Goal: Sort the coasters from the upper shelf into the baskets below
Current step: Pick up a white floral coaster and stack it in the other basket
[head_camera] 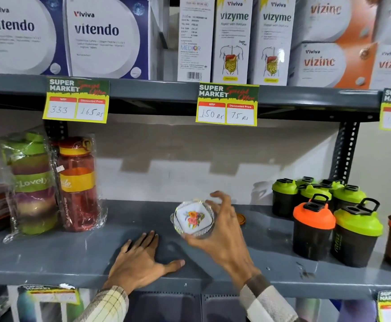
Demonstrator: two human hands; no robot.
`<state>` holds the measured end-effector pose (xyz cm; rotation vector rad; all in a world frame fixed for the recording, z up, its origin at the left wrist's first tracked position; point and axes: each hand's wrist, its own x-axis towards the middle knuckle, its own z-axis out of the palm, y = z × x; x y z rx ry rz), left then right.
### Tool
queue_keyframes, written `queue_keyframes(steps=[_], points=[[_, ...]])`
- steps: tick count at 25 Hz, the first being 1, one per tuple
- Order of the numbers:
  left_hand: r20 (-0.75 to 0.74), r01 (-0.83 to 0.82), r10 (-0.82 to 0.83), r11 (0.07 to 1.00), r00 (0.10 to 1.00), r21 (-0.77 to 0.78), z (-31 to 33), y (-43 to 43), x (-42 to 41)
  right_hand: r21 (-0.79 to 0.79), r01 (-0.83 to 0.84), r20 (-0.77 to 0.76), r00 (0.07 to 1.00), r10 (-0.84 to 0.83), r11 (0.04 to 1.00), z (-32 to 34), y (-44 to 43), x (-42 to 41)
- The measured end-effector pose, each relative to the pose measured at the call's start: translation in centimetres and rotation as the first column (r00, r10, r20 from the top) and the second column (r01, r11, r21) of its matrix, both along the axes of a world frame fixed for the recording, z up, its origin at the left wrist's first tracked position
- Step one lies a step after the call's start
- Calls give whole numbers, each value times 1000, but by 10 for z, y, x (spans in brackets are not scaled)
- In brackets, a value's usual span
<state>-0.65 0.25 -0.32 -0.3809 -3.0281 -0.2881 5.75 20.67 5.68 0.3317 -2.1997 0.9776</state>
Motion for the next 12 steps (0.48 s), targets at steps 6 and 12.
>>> queue_keyframes(steps=[6, 12], points=[[-7, 2, -2, 1000, 1000, 27, 1, 0, 3, -112, -21, -407, 913, -26, 994, 53, 6, 59], [-17, -5, 6, 999, 1000, 32, 1, 0, 7, -89, -10, -496, 867, -36, 996, 64, 5, 87]])
